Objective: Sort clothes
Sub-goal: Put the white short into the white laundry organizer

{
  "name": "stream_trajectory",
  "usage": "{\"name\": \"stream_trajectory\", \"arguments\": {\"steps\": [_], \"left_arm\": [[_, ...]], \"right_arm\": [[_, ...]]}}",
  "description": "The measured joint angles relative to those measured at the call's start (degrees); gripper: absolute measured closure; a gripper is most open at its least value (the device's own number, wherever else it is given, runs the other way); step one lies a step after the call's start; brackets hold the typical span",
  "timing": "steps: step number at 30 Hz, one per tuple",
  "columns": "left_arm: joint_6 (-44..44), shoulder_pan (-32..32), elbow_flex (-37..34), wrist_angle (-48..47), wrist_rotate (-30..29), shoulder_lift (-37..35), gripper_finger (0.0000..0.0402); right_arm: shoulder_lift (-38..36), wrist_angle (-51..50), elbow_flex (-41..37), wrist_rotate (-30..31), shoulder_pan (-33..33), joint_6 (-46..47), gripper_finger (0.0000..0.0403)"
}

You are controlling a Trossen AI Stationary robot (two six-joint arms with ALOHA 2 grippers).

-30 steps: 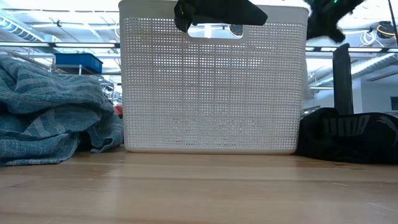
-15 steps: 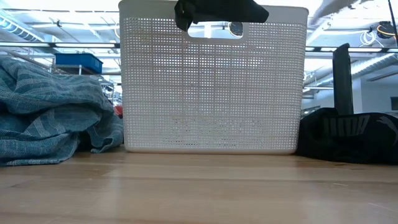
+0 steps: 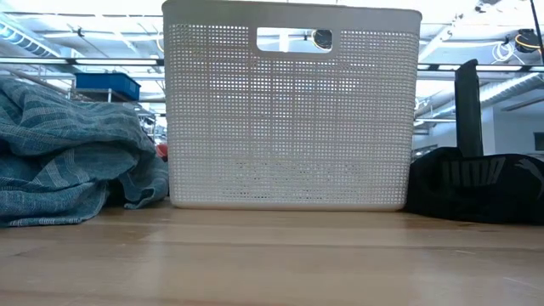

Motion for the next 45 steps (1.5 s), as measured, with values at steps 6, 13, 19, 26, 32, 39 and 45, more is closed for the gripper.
{"name": "stream_trajectory", "arguments": {"steps": [6, 13, 19, 26, 32, 39, 45], "left_arm": [[-0.1, 0.0, 0.0, 0.1, 0.0, 0.0, 0.0189], [-0.1, 0.5, 0.0, 0.1, 0.0, 0.0, 0.0189], [0.0, 0.4, 0.0, -0.1, 0.0, -0.1, 0.0189], [0.0, 0.6, 0.0, 0.0, -0.1, 0.0, 0.0189], [0.0, 0.3, 0.0, -0.3, 0.0, 0.0, 0.0189], [0.3, 0.4, 0.0, -2.1, 0.0, 0.0, 0.0189], [0.4, 1.6, 0.0, -4.3, -0.1, 0.0, 0.0189]], "right_arm": [[-7.2, 0.4, 0.5, -11.4, -11.6, 5.0, 0.0403], [-9.1, -2.6, 7.6, -14.3, -21.8, 6.4, 0.0403], [-9.0, 0.7, 13.3, -14.5, -21.1, 9.1, 0.0403], [-4.4, 28.2, 15.7, -10.6, -19.9, 21.0, 0.0403], [8.4, 34.4, 17.5, -12.6, -15.2, 19.7, 0.0403], [24.3, 42.3, 18.0, -17.0, -8.4, 11.9, 0.0403], [36.5, 46.3, 17.8, -10.1, -3.4, 7.8, 0.0403]]}}
